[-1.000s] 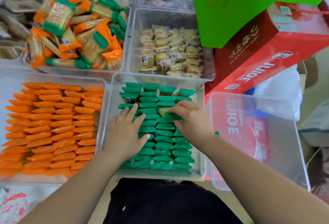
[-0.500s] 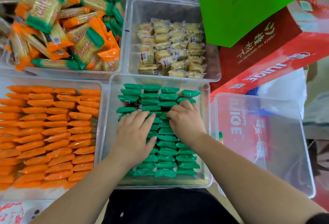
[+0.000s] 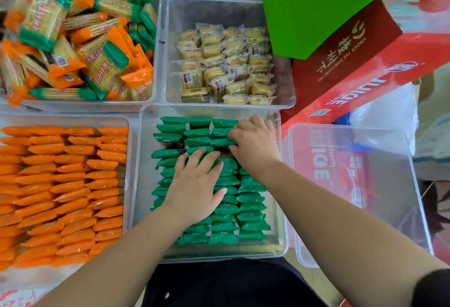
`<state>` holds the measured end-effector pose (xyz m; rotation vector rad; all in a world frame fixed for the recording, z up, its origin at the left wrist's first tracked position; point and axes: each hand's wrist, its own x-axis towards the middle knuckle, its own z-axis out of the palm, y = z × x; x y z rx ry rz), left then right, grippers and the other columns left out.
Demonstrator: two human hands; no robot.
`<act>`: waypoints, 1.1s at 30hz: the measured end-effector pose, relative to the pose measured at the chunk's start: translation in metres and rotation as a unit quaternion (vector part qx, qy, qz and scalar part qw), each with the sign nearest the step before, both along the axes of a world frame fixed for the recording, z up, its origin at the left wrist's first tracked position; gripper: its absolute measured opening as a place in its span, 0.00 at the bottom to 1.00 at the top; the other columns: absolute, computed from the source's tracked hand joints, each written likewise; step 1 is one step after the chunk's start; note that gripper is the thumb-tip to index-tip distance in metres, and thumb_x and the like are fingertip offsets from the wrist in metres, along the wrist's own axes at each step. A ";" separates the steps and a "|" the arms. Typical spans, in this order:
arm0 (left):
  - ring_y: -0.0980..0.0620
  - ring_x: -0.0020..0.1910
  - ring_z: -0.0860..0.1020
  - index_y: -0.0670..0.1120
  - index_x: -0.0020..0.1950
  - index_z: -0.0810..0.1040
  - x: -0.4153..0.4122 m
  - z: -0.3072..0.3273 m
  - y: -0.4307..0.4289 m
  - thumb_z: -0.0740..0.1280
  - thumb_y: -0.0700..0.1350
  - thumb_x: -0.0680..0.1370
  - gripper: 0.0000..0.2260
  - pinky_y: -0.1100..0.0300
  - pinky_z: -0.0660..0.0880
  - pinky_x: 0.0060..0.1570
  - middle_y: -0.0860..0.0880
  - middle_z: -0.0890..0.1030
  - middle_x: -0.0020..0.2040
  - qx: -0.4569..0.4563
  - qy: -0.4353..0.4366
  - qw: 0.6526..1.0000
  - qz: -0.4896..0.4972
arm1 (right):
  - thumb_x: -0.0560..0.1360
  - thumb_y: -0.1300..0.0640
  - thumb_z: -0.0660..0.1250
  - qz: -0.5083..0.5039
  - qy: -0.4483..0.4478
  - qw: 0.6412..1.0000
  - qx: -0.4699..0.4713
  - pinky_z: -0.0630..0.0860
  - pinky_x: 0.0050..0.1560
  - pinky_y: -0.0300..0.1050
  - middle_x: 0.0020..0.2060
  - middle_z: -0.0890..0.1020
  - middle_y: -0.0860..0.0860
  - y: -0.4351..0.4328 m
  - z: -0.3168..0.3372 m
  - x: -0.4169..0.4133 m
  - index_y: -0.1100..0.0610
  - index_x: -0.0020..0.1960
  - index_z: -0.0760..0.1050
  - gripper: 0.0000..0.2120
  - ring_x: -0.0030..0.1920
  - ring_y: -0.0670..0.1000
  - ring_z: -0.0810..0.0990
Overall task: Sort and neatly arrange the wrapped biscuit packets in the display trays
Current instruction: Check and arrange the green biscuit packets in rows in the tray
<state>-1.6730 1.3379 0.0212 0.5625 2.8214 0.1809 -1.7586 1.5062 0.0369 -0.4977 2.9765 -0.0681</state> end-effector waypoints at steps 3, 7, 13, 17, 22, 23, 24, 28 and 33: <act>0.43 0.75 0.64 0.48 0.71 0.75 0.002 0.002 0.005 0.61 0.65 0.77 0.29 0.38 0.61 0.71 0.51 0.70 0.75 -0.016 -0.006 1.000 -0.004 | 0.73 0.50 0.72 0.005 0.024 1.000 -0.004 0.67 0.53 0.51 0.45 0.81 0.47 -0.001 0.004 -0.005 0.51 0.48 0.84 0.07 0.53 0.56 0.75; 0.45 0.78 0.59 0.48 0.74 0.72 0.002 0.003 0.006 0.59 0.65 0.79 0.30 0.36 0.55 0.73 0.53 0.67 0.77 -0.026 -0.026 0.999 0.003 | 0.71 0.54 0.75 -0.030 0.054 0.994 -0.092 0.69 0.52 0.53 0.42 0.83 0.49 0.009 0.022 0.003 0.55 0.44 0.82 0.06 0.50 0.58 0.77; 0.47 0.78 0.58 0.48 0.72 0.74 -0.006 0.014 0.014 0.57 0.65 0.80 0.28 0.35 0.50 0.75 0.53 0.69 0.75 -0.039 -0.045 0.998 0.001 | 0.71 0.58 0.76 -0.095 0.060 0.968 -0.224 0.66 0.41 0.44 0.39 0.82 0.49 0.041 0.053 0.035 0.57 0.44 0.79 0.07 0.44 0.56 0.78; 0.49 0.79 0.55 0.49 0.73 0.73 -0.010 0.025 0.020 0.55 0.65 0.81 0.28 0.39 0.45 0.76 0.54 0.67 0.76 -0.039 -0.051 0.998 0.019 | 0.74 0.56 0.74 -0.187 -0.002 0.926 -0.328 0.69 0.38 0.38 0.36 0.79 0.44 0.056 0.061 0.059 0.55 0.44 0.78 0.05 0.39 0.44 0.77; 0.46 0.78 0.59 0.49 0.70 0.77 0.000 0.038 0.021 0.62 0.59 0.81 0.22 0.42 0.51 0.77 0.50 0.69 0.76 0.026 -0.032 0.997 0.061 | 0.74 0.55 0.75 -0.320 -0.082 0.825 -0.458 0.68 0.33 0.33 0.29 0.78 0.43 0.072 0.069 0.079 0.52 0.39 0.77 0.09 0.31 0.41 0.73; 0.44 0.76 0.64 0.48 0.66 0.80 0.004 0.039 0.021 0.65 0.56 0.80 0.19 0.41 0.57 0.76 0.49 0.73 0.73 0.053 -0.017 0.996 0.072 | 0.74 0.56 0.75 -0.335 -0.099 0.802 -0.484 0.69 0.34 0.36 0.29 0.78 0.44 0.074 0.072 0.084 0.52 0.38 0.77 0.09 0.30 0.42 0.73; 0.43 0.73 0.69 0.47 0.63 0.82 0.008 0.040 0.021 0.67 0.55 0.79 0.17 0.40 0.63 0.72 0.48 0.77 0.69 0.079 -0.001 0.993 0.087 | 0.74 0.56 0.75 -0.345 -0.114 0.781 -0.508 0.70 0.34 0.39 0.29 0.78 0.47 0.077 0.074 0.089 0.53 0.39 0.77 0.08 0.31 0.45 0.73; 0.50 0.62 0.76 0.47 0.63 0.81 0.032 0.066 0.031 0.65 0.52 0.82 0.15 0.54 0.71 0.64 0.53 0.82 0.58 0.248 -0.044 0.943 0.216 | 0.75 0.60 0.74 -0.355 -0.171 0.716 -0.576 0.71 0.34 0.35 0.33 0.80 0.56 0.085 0.090 0.113 0.59 0.41 0.78 0.07 0.32 0.45 0.75; 0.52 0.45 0.84 0.47 0.55 0.83 0.068 0.108 0.055 0.68 0.43 0.80 0.06 0.54 0.81 0.50 0.50 0.86 0.46 0.490 -0.170 0.732 0.442 | 0.75 0.61 0.73 -0.304 -0.268 0.678 -0.614 0.70 0.36 0.37 0.34 0.81 0.55 0.094 0.103 0.145 0.60 0.41 0.78 0.06 0.33 0.44 0.75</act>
